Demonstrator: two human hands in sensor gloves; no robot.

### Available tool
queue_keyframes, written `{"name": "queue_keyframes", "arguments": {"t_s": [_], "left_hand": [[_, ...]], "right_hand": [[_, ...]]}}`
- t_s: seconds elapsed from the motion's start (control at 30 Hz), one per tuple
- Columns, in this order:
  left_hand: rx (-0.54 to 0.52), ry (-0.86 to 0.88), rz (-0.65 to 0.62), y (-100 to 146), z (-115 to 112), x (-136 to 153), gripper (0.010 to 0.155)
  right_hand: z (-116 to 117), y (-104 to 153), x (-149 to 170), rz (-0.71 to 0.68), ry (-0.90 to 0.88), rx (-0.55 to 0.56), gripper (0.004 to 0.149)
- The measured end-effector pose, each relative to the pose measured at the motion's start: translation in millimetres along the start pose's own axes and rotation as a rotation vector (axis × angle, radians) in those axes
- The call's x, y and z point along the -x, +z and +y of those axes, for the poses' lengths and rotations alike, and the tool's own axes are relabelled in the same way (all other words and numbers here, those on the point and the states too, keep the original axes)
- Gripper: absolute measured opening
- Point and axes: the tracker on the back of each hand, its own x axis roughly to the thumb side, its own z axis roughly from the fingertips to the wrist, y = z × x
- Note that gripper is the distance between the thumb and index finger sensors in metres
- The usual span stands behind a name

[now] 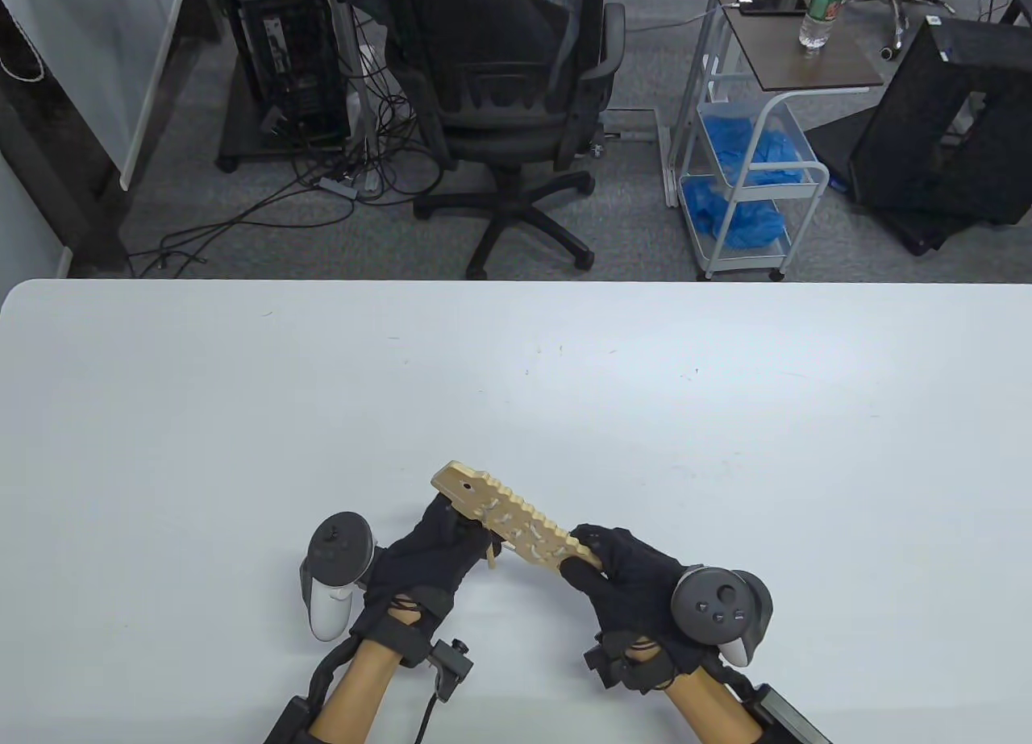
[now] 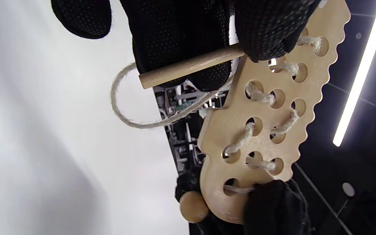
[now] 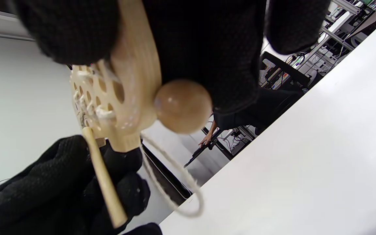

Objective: Remove rope from all holes on crocodile lacing toy

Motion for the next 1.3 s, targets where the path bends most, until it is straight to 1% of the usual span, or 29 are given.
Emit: {"name": "queue_keyframes", "arguments": {"t_s": [0.2,0.5,0.83,0.9,1.0,1.3], "left_hand": [[-0.025,-0.014,0.002,0.1,3.7,0.3,0.072],[-0.077,-0.037,0.032,1.0,11.9,2.3,0.070],[-0.143,-0.027,0.073,1.7,32.8,9.9,0.069],[-0.158,-0.029,0.081,1.9,37.2,11.6,0.067],[-0.201,-0.040,0.097,3.2,44.3,14.0,0.061],[-0.324,-0.021,0.127,8.9,63.7,23.1,0.051]], "right_hand": [[-7.8,-3.4,11.9,0.073,-0.020,0.030,0.045],[-25.6,-9.1,39.9,0.216,-0.073,0.100,0.045],[-42.0,-10.8,66.0,0.355,-0.111,0.178,0.046],[-45.0,-10.5,70.9,0.386,-0.127,0.194,0.046],[-49.8,-9.2,78.3,0.432,-0.157,0.222,0.046],[-61.9,-4.9,96.7,0.555,-0.263,0.304,0.046]]}}
